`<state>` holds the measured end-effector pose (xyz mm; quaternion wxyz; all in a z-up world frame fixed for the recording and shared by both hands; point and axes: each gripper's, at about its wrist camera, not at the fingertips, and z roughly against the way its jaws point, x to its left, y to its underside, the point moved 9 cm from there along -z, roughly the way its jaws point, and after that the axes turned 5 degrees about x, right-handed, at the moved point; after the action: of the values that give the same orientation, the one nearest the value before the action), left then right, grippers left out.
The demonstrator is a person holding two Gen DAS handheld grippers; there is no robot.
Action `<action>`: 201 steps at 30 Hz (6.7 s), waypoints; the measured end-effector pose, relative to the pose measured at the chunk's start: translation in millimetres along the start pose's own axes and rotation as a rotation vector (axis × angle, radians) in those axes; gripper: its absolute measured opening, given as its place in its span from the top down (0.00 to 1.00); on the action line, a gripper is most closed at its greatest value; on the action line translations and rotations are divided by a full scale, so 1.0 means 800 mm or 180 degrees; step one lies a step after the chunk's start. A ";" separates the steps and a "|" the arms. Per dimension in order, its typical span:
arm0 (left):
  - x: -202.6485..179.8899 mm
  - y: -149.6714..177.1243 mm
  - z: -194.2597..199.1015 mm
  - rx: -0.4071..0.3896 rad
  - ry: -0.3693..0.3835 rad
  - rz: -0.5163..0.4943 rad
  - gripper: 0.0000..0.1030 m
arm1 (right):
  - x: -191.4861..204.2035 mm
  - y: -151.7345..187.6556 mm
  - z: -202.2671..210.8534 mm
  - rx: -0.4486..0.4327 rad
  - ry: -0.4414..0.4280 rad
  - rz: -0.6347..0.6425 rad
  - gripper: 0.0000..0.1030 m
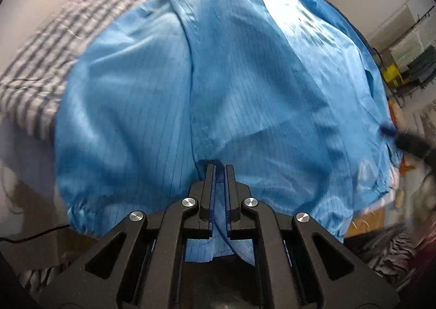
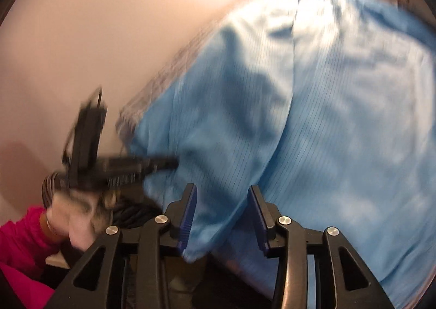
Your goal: Fold large clothes
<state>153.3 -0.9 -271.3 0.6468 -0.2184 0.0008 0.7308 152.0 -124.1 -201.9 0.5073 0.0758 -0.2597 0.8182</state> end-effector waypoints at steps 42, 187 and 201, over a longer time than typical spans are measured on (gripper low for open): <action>0.016 0.001 0.043 -0.0480 0.0873 0.0451 0.97 | -0.210 -0.305 -0.126 -0.0327 0.0585 -0.0594 1.00; 0.107 -0.046 0.035 -0.0127 0.0226 0.0283 0.81 | -0.002 -0.058 -0.149 0.0265 0.0125 0.0163 0.60; 0.131 -0.041 0.057 -0.0307 -0.0058 0.0260 1.00 | 0.015 -0.056 -0.163 0.0278 0.0065 0.0291 0.61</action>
<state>162.8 116.4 -254.6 0.6051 -0.2424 -0.0315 0.7577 203.9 -33.6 -292.7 0.4682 0.0776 -0.2218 0.8518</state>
